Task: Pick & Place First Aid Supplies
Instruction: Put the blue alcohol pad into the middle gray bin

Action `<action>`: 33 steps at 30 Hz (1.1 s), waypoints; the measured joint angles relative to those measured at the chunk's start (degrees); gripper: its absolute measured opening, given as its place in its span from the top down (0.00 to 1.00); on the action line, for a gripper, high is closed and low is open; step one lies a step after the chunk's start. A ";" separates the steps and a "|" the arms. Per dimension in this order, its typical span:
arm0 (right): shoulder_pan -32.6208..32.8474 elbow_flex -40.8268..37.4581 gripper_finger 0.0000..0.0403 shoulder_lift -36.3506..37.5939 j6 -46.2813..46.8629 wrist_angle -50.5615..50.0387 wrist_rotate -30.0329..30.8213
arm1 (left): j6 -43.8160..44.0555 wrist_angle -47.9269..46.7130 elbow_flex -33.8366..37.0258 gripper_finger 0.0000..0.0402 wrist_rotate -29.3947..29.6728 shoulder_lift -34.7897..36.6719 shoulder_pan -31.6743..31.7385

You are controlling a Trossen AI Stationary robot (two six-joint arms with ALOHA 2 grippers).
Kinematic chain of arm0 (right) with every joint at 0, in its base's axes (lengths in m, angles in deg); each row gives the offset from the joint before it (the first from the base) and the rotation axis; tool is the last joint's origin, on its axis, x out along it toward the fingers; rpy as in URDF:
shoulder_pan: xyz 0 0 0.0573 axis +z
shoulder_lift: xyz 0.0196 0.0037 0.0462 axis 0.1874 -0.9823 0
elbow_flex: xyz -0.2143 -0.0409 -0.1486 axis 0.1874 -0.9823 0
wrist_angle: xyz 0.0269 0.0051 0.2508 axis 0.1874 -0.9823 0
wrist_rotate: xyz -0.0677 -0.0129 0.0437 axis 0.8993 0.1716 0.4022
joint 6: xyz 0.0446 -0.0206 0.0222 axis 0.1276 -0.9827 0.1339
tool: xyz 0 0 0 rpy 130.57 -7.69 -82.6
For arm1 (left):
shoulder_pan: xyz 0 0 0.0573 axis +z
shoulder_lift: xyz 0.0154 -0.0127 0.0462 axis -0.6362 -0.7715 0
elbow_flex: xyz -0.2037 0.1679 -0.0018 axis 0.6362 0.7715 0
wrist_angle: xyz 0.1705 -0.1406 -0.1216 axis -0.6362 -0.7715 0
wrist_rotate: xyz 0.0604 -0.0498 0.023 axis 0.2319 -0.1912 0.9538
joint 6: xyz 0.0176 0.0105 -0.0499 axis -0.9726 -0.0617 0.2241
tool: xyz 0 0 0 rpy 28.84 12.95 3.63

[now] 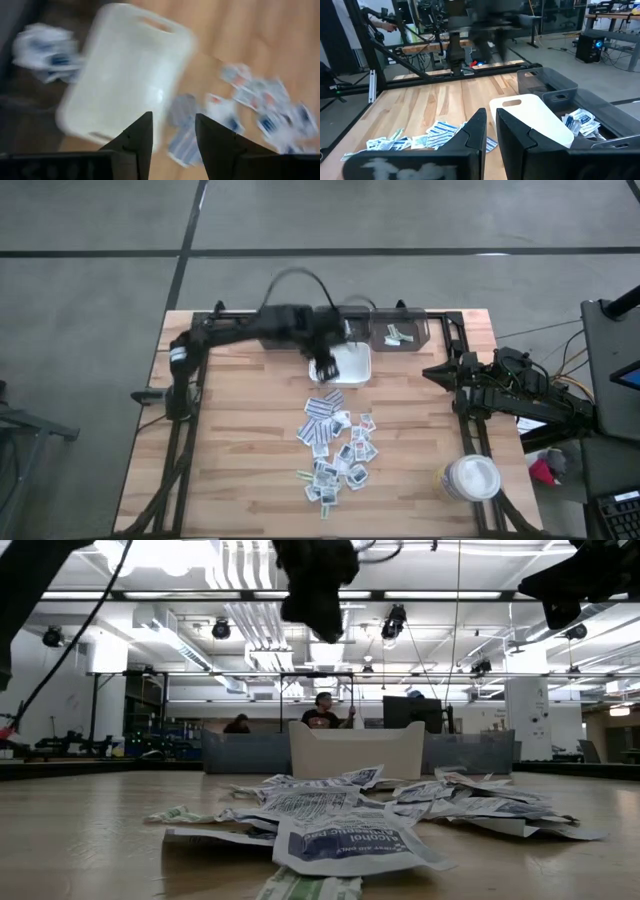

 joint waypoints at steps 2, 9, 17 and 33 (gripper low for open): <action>0.00 0.00 0.90 0.02 0.00 0.00 0.00 | -3.33 0.59 0.99 0.65 0.21 -0.04 -4.07; -0.02 0.00 0.90 0.01 0.00 0.00 0.00 | -14.65 10.78 8.63 0.65 8.91 -0.91 -14.77; -0.02 0.00 0.90 0.02 0.00 0.02 0.00 | -18.11 23.79 19.29 0.65 7.08 -0.98 -14.72; -0.02 0.00 0.90 0.02 0.00 0.00 0.02 | -26.09 32.93 26.48 0.65 -2.58 -1.01 -12.13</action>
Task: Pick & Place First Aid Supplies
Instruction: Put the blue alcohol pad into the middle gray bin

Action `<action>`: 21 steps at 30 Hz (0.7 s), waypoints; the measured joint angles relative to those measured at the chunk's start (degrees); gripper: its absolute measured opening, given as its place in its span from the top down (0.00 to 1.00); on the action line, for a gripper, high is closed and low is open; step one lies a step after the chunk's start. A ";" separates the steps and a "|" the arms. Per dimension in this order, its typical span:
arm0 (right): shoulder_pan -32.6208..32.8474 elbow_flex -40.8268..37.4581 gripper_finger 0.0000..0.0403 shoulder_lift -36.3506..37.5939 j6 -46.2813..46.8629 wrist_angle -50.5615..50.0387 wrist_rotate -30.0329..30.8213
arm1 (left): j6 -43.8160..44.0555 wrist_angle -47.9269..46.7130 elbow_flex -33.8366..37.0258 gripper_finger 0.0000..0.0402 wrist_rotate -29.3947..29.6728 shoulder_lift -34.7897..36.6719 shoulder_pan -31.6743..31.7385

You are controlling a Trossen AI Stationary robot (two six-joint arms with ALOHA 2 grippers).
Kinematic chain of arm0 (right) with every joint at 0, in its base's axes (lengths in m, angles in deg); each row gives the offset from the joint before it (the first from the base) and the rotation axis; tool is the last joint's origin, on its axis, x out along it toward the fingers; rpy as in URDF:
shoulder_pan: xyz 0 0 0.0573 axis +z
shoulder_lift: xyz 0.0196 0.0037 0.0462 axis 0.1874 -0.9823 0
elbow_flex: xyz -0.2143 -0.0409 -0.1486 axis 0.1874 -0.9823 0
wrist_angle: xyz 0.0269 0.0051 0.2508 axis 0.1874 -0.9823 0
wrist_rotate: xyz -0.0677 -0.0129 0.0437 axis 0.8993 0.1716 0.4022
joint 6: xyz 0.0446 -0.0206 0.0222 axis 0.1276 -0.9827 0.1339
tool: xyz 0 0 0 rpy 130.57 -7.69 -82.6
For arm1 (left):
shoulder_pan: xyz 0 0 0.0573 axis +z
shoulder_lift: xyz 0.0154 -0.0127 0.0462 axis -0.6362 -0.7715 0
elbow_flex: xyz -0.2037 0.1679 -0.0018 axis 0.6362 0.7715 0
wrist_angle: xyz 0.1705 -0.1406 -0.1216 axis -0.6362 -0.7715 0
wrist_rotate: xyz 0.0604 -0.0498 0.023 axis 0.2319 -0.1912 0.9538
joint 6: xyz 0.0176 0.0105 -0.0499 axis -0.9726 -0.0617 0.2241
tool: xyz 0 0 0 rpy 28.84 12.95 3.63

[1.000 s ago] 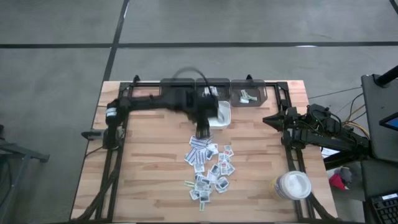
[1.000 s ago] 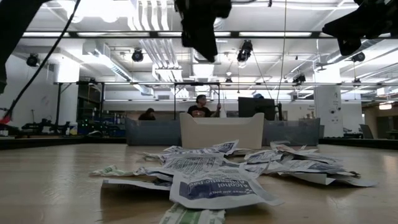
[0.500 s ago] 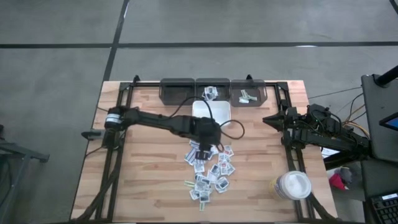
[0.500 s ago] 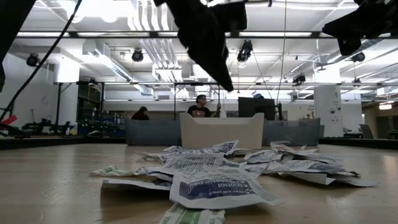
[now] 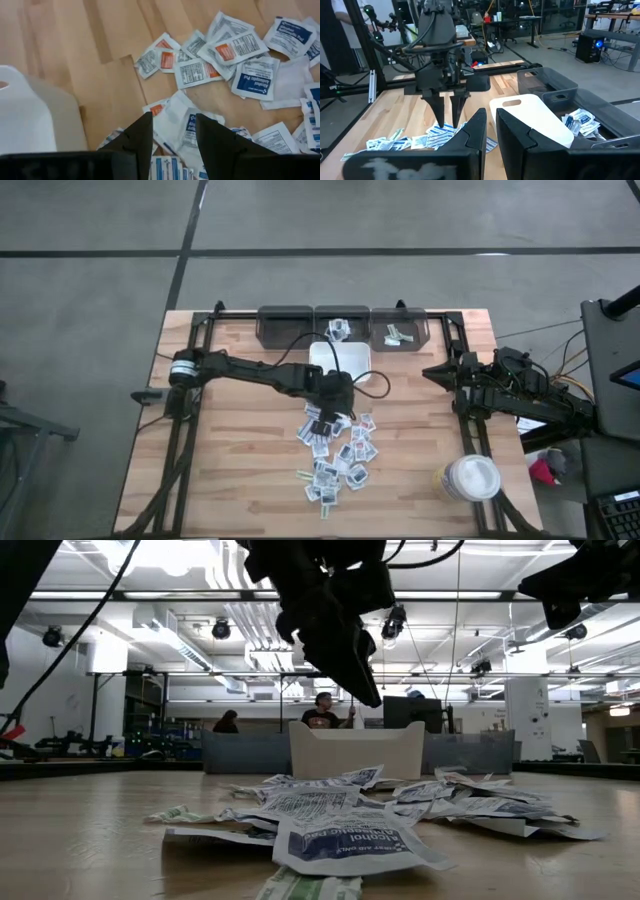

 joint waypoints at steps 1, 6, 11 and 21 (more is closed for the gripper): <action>0.00 0.00 0.90 0.00 0.00 0.02 -0.02 | -0.10 0.91 0.72 0.65 -0.30 0.00 -0.02; 0.00 0.00 0.90 0.00 0.00 0.01 0.00 | -0.19 4.50 3.88 0.65 -1.88 0.00 0.03; 0.00 0.00 0.90 0.00 -0.01 0.00 0.00 | -0.07 8.13 6.28 0.65 -1.88 -0.04 0.16; 0.02 0.00 0.90 0.00 0.00 0.00 0.00 | 0.07 9.53 4.43 0.65 -3.30 -6.25 0.17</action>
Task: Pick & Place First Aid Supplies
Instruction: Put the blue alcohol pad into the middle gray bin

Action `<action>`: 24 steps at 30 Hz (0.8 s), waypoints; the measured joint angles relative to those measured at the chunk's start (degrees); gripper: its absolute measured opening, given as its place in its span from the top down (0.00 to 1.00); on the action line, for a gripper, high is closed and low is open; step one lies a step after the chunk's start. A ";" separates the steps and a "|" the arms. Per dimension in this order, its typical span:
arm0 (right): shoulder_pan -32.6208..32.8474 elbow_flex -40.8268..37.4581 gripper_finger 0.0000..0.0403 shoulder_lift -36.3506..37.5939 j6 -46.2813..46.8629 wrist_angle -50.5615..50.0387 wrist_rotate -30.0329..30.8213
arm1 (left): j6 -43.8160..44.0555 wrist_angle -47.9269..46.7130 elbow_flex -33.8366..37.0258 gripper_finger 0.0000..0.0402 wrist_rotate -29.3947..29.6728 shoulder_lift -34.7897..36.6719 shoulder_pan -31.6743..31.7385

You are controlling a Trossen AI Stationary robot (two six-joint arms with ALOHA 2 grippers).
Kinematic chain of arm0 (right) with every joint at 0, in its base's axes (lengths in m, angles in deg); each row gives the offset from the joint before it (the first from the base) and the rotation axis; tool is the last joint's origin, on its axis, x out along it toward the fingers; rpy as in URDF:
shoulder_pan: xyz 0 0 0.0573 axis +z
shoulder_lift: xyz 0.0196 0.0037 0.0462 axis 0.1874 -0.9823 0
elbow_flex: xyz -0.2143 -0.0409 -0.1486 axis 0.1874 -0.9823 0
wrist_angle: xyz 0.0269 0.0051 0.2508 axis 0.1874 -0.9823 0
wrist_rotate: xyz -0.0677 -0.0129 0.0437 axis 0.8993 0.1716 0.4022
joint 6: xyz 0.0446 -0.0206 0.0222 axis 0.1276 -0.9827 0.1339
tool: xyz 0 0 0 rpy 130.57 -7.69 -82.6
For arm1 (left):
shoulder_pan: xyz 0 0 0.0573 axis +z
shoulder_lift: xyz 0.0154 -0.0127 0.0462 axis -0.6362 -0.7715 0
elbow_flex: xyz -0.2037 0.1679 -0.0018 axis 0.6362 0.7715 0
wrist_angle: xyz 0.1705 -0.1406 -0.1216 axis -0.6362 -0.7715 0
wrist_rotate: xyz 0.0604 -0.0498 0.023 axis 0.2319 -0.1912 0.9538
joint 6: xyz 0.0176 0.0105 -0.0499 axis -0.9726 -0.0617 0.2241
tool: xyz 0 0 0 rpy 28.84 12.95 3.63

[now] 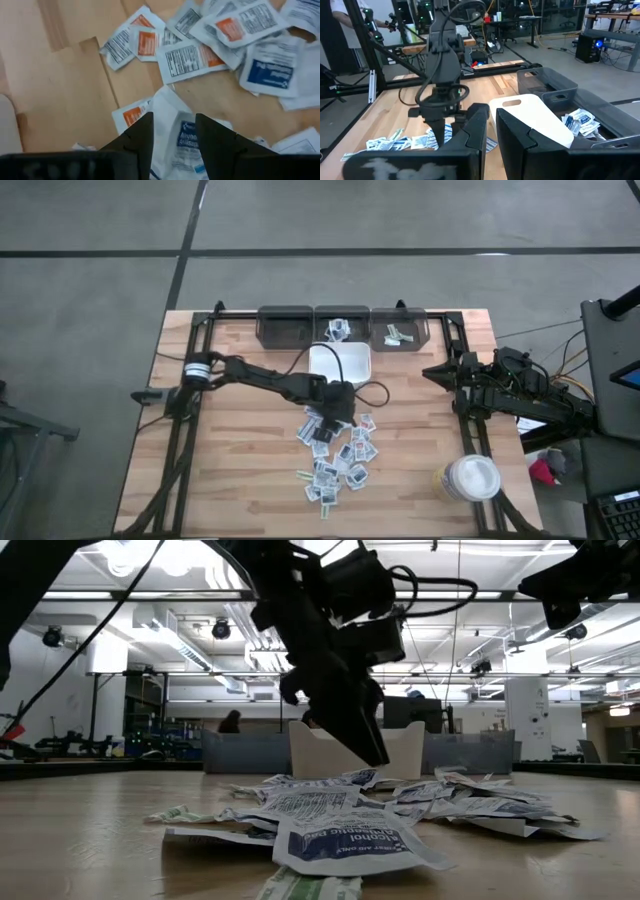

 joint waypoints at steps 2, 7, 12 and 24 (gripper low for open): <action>0.00 0.00 0.90 0.00 0.00 0.00 0.00 | 0.47 -0.68 -0.69 0.65 0.00 -0.69 0.15; 0.00 0.00 0.90 0.00 0.00 0.00 0.00 | 0.72 -3.17 -1.49 0.65 0.02 -0.74 0.20; 0.00 0.00 0.90 0.00 0.00 0.02 0.00 | 0.85 -3.51 -1.47 0.68 -2.63 -1.22 0.20; 0.00 0.00 0.90 -0.01 0.00 0.00 0.00 | 0.72 -3.69 -1.47 0.79 -2.75 -2.10 0.20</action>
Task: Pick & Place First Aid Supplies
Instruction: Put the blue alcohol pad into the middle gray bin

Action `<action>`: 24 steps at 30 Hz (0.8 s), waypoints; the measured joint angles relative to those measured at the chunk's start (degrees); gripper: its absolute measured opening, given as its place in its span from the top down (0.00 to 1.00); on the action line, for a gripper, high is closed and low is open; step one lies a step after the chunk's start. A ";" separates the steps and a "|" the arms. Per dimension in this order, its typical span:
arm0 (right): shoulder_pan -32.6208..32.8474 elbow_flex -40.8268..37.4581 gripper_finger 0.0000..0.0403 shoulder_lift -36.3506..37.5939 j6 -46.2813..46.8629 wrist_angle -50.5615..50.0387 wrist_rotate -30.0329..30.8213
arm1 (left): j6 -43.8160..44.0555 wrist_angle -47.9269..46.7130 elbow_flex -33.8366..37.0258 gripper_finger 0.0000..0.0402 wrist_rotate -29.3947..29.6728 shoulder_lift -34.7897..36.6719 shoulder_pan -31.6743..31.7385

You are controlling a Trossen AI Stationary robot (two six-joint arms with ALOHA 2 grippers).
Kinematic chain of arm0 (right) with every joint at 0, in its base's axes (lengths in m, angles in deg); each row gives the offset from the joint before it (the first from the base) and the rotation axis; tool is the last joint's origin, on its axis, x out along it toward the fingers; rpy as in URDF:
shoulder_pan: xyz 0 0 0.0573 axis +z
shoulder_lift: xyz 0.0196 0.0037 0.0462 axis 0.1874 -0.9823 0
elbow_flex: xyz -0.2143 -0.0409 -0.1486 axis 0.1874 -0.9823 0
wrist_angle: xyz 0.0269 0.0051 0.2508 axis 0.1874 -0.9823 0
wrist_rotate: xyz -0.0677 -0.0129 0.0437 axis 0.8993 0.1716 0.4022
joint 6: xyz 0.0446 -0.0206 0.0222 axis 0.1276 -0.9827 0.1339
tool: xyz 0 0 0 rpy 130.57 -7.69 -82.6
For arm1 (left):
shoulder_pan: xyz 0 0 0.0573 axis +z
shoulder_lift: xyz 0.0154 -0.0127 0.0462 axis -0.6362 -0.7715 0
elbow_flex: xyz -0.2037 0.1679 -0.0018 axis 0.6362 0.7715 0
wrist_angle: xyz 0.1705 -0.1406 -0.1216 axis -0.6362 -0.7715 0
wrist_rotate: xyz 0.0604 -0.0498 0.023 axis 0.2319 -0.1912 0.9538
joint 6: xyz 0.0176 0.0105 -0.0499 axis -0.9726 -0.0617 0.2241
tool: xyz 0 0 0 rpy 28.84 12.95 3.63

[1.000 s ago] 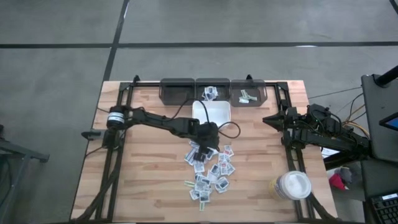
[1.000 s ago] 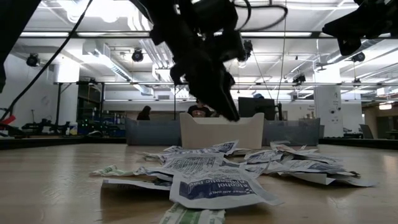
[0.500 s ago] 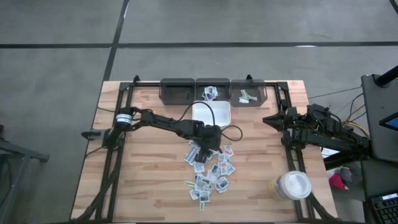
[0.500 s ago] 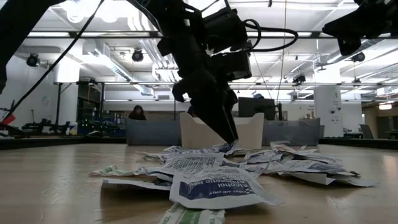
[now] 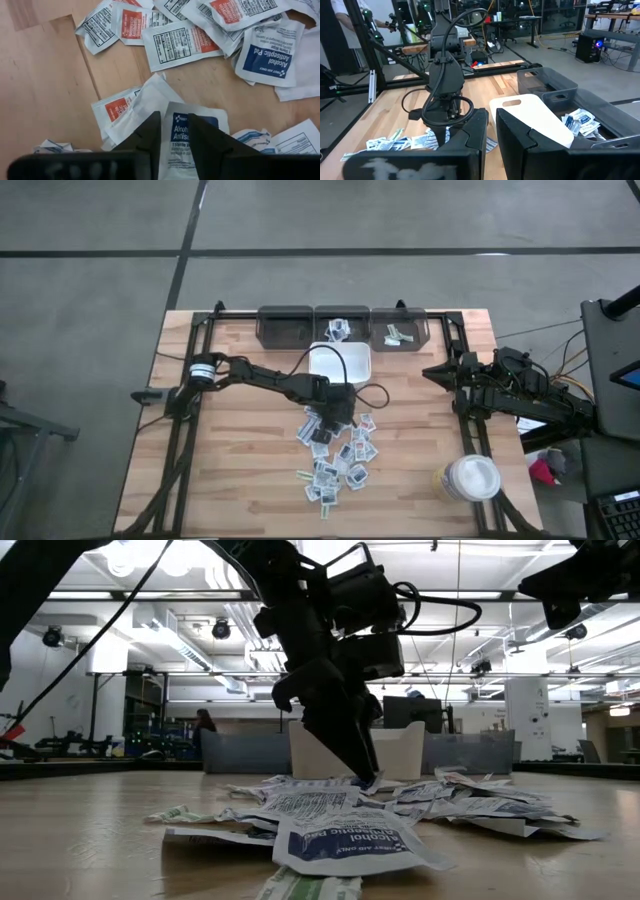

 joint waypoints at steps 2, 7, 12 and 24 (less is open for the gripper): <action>0.00 0.00 0.90 0.01 0.00 0.00 0.00 | 0.04 0.00 0.00 0.83 0.00 0.00 0.00; 0.00 0.00 0.90 0.00 0.00 0.00 0.00 | 0.12 0.00 0.00 0.94 0.00 0.00 -0.02; 0.00 0.00 0.90 0.01 0.00 0.00 0.00 | 0.54 -0.02 0.02 0.99 -0.07 0.00 -0.04; 0.00 0.00 0.90 0.01 0.00 0.00 0.00 | 1.03 -7.57 -4.69 1.00 0.02 0.44 -0.01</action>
